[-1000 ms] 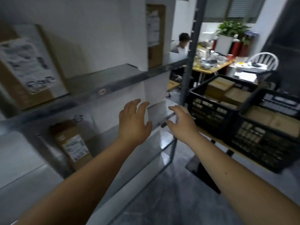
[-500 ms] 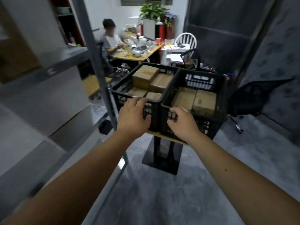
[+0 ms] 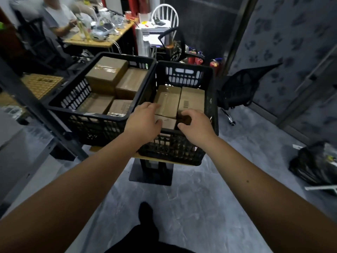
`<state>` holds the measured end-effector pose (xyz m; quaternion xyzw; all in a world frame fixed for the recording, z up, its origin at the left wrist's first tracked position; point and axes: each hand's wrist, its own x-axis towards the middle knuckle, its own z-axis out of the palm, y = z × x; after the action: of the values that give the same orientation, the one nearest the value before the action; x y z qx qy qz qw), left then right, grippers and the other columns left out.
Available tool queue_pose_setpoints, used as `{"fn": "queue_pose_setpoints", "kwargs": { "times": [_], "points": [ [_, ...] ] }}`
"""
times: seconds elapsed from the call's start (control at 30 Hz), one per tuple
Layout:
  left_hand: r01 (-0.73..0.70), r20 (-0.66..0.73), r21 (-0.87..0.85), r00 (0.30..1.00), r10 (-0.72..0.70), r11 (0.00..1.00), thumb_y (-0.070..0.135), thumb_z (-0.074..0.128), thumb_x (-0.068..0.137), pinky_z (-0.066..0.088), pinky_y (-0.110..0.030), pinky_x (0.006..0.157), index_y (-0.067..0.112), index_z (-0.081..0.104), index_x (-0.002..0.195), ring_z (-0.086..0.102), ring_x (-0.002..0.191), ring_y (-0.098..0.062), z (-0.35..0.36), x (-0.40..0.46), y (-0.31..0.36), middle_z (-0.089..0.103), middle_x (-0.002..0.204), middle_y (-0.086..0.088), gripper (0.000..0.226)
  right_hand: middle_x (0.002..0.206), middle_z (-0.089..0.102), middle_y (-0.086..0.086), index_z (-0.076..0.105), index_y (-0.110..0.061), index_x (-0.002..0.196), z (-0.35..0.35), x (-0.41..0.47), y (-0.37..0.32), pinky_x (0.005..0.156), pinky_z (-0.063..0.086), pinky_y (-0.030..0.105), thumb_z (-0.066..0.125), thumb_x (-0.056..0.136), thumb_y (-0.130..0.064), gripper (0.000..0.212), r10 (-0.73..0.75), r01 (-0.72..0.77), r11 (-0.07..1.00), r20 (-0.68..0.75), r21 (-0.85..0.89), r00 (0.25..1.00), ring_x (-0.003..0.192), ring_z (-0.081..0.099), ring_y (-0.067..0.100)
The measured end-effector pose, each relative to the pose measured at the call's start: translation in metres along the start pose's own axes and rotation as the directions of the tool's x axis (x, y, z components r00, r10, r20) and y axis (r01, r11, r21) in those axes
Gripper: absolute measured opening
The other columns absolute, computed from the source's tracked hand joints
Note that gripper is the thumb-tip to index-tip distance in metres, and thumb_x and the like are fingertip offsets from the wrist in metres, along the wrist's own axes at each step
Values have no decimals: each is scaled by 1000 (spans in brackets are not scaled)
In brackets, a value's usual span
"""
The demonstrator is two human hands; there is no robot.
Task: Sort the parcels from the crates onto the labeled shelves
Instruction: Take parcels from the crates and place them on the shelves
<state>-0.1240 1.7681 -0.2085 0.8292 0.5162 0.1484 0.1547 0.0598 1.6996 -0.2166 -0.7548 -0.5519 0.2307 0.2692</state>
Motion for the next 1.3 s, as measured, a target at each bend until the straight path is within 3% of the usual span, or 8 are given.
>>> {"fn": "queue_pose_setpoints", "kwargs": {
  "times": [0.23, 0.47, 0.6, 0.73, 0.8, 0.97, 1.13, 1.3],
  "points": [
    [11, 339, 153, 939, -63, 988, 24, 66, 96, 49, -45, 106, 17, 43, 151, 46, 136, -33, 34, 102, -26, 42, 151, -11, 59, 139, 58, 7, 56, -15, 142, 38, 97, -3, 80, 48, 30, 70, 95, -19, 50, 224, -232, 972, 212, 15, 951, 107, 62, 23],
    [49, 611, 146, 781, -129, 988, 33, 75, 85, 60, -40, 89, 22, 63, 125, 65, 102, -21, 103, 164, -64, 66, 120, -3, 42, 114, 56, 10, 47, -6, 125, 81, 177, 32, 85, 58, 44, 78, 92, -25, 50, 574, -597, 797, 419, -89, 704, 107, 61, 31],
    [125, 633, 140, 752, -186, 982, 25, 73, 90, 48, -46, 107, 9, 26, 157, 48, 133, -42, 118, 166, -71, 42, 148, -22, 84, 112, 58, 12, 55, -11, 99, 95, 190, 51, 90, 60, 53, 80, 87, -22, 30, 664, -727, 677, 522, -116, 535, 93, 59, 27],
    [145, 669, 164, 711, -218, 976, 25, 72, 93, 43, -48, 114, 12, 3, 165, 36, 143, -43, 118, 166, -74, 26, 162, -22, 100, 136, 56, 18, 53, -20, 137, 116, 189, 73, 76, 59, 70, 93, 73, -31, 75, 634, -884, 467, 691, 16, 347, 103, 61, 38],
    [168, 689, 199, 677, -260, 965, 25, 73, 93, 41, -50, 117, 13, -7, 166, 31, 147, -43, 117, 167, -72, 15, 167, -21, 109, 130, 58, 16, 54, -19, 137, 122, 187, 72, 74, 59, 69, 94, 73, -35, 77, 647, -890, 456, 676, 25, 351, 111, 61, 42],
    [222, 667, 231, 673, -320, 947, 24, 77, 92, 40, -50, 116, 14, -15, 164, 29, 148, -46, 114, 171, -63, 12, 168, -22, 118, 115, 67, 15, 49, -13, 125, 123, 189, 59, 74, 61, 65, 96, 71, -26, 73, 661, -886, 456, 637, 80, 397, 98, 70, 38],
    [294, 645, 200, 678, -351, 935, 28, 80, 88, 41, -49, 116, 12, -14, 164, 33, 148, -42, 110, 170, -68, 16, 165, -26, 122, 106, 76, 17, 65, -11, 124, 127, 187, 51, 79, 59, 68, 87, 81, -12, 48, 608, -897, 422, 691, 136, 391, 94, 74, 38],
    [335, 631, 85, 711, -311, 938, 32, 89, 80, 44, -42, 114, 14, -12, 165, 41, 144, -35, 89, 163, -60, 23, 163, -19, 134, 100, 71, 10, 65, -8, 102, 93, 187, 41, 100, 50, 65, 69, 97, -10, 6, 588, -905, 412, 727, 108, 355, 98, 66, 34]
  ]
}}
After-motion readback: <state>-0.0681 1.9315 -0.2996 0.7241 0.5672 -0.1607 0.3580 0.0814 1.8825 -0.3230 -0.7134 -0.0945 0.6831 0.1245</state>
